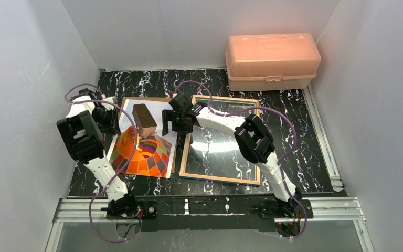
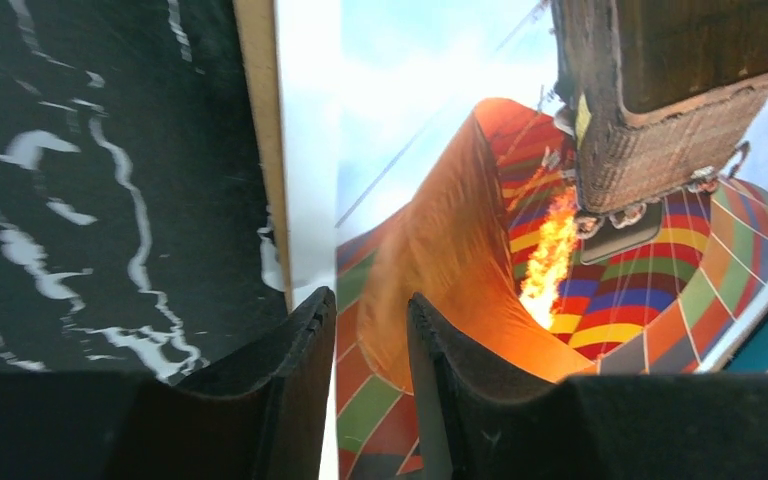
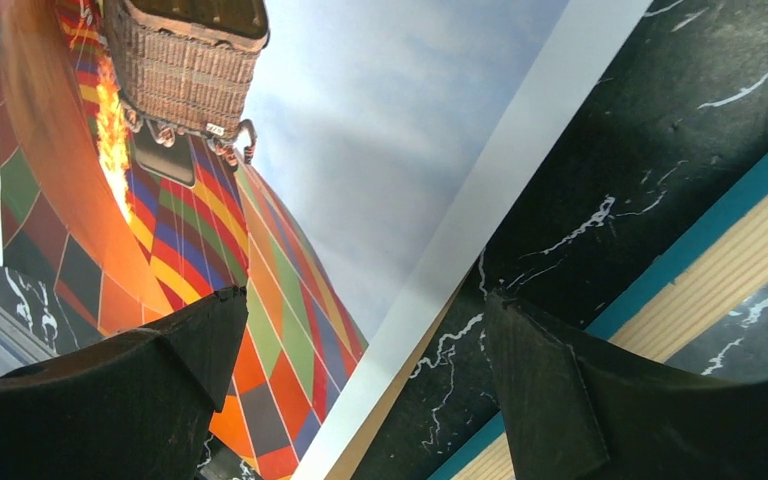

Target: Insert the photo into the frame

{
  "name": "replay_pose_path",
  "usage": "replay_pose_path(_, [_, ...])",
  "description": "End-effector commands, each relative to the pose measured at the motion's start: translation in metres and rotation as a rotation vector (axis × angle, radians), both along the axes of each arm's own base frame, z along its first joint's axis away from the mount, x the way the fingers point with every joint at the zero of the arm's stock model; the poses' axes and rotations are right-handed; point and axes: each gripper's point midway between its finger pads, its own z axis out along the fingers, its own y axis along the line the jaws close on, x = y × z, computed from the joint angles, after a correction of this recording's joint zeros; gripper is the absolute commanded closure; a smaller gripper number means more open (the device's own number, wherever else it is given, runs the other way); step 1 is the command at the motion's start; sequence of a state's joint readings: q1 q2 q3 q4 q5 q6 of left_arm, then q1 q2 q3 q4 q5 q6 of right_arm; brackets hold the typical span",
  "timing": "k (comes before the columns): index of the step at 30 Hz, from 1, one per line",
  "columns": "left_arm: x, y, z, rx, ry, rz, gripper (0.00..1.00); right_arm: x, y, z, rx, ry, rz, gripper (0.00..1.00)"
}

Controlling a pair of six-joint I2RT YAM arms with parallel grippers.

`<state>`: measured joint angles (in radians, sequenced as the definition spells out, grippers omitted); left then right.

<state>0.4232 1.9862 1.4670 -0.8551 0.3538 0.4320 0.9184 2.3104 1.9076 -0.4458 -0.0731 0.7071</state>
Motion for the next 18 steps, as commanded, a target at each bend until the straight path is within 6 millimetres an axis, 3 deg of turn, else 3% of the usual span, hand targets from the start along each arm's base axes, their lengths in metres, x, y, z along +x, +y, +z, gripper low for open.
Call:
replay_pose_path(1, [0.019, 0.030, 0.019, 0.141, -0.068, -0.026, 0.69, 0.017, -0.003, -0.005, -0.005, -0.012, -0.052, 0.05])
replay_pose_path(4, [0.026, 0.046, 0.011, 0.219, -0.073, -0.018, 0.69, 0.024, -0.006, -0.008, -0.003, -0.012, -0.070, 0.05])
replay_pose_path(7, [0.026, 0.050, 0.000, 0.236, -0.062, -0.010, 0.69, 0.031, -0.008, -0.009, 0.001, -0.016, -0.082, 0.05])
replay_pose_path(12, [0.020, 0.043, -0.022, 0.200, -0.014, -0.007, 0.71, 0.041, -0.010, -0.015, 0.023, -0.004, -0.101, 0.05])
replay_pose_path(18, [0.013, 0.027, -0.032, 0.163, 0.009, -0.020, 0.72, 0.045, -0.002, -0.017, 0.079, 0.021, -0.100, 0.07])
